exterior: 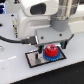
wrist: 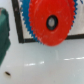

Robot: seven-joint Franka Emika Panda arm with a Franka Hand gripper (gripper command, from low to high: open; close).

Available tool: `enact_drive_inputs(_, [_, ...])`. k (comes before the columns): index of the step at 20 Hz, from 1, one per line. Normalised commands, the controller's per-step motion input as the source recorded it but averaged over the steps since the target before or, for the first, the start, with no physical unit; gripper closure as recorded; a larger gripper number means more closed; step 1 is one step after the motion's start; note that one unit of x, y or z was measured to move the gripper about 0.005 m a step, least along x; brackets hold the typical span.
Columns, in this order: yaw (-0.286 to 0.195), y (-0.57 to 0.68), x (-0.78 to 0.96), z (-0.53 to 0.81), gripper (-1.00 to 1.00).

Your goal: Insert the blue gear onto the right peg, followed by the red gear

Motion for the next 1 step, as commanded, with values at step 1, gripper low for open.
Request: enact_drive_inputs(1, [0.000, -0.01, 0.01, 0.40, -1.00])
